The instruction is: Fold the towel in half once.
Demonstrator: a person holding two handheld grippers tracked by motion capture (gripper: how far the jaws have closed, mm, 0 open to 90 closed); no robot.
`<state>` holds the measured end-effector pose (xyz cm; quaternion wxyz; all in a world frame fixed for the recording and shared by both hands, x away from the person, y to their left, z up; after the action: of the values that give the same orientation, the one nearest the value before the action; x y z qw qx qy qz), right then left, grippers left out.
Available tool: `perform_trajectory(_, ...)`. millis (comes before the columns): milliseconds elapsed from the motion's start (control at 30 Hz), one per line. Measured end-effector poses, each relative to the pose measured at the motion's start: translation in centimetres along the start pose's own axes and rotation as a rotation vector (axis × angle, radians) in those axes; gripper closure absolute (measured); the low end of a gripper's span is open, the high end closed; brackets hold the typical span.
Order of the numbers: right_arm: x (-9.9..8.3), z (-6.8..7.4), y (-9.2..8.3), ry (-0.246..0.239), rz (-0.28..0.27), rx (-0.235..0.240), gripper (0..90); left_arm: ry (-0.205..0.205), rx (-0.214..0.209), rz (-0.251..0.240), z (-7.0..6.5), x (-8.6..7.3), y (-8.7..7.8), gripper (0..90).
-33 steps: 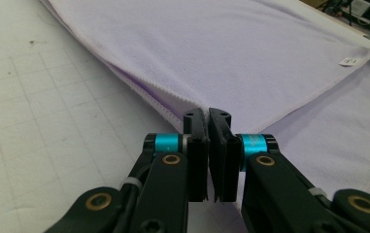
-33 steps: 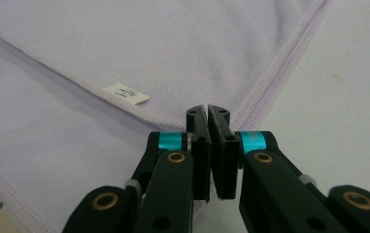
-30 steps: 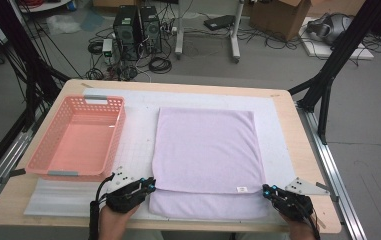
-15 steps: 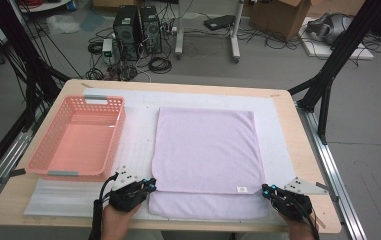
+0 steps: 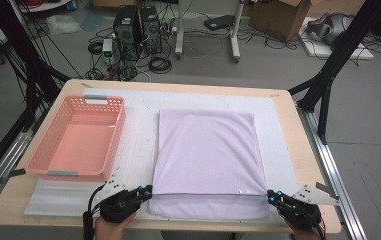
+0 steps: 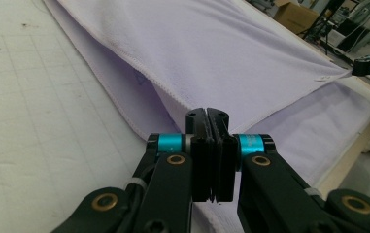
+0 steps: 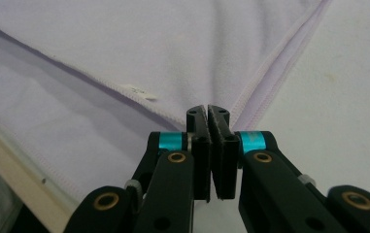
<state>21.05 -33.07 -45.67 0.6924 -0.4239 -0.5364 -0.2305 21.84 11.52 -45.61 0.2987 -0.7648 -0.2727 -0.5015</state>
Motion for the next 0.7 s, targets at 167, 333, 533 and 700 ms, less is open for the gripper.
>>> perform_trajectory(167,-0.6,0.6,-1.1,-0.007,0.009,0.007,88.3,0.001,-0.014,-0.001,-0.6,-0.2,-1.1,88.2)
perform_trajectory(333,-0.9,1.4,-2.0,-0.022,0.012,0.021,88.3,0.006,-0.019,0.01,-1.1,-0.8,-2.2,88.2)
perform_trajectory(533,-1.3,2.3,-2.9,-0.031,0.017,0.028,88.3,0.019,-0.022,0.024,-1.6,-1.5,-2.9,88.2)
perform_trajectory(700,-1.8,2.7,-3.8,-0.045,0.028,0.019,88.6,0.031,-0.038,0.076,-2.2,-2.8,-3.4,88.2)
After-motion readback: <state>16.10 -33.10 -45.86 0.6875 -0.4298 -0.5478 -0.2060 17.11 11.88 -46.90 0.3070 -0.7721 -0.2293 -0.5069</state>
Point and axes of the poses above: each handheld gripper's, and its own axes: y roughly forward along the jaws, x roughly out of its top, z roughly to its left, the point moved 4 cm from there along y, roughly forward along the jaws, and after that the axes turned 13 degrees about -z, right-handed, at the moved point
